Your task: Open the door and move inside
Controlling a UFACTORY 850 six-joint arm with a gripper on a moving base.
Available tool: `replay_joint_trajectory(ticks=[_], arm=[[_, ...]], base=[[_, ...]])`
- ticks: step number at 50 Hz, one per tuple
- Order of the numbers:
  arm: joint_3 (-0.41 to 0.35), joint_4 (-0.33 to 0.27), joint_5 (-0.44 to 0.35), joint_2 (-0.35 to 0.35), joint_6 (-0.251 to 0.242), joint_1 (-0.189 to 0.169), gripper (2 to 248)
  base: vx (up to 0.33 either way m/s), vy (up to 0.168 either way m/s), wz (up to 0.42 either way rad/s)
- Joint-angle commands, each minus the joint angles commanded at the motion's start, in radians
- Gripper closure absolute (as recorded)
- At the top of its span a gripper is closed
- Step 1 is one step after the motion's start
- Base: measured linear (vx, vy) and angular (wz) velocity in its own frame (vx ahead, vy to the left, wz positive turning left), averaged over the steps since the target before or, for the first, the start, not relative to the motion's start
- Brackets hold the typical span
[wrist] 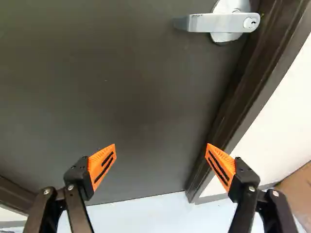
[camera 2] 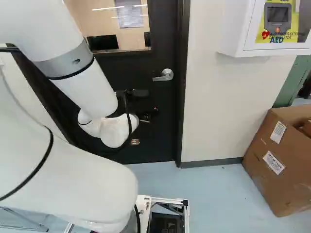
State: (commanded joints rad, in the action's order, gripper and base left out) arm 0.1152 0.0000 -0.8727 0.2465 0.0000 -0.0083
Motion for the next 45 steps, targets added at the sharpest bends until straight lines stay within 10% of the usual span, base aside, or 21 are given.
replay_joint_trajectory(ticks=[45], arm=[[0.073,0.0,0.0,0.028,0.0,-0.034,3]], base=[[0.0,-0.002,0.0]])
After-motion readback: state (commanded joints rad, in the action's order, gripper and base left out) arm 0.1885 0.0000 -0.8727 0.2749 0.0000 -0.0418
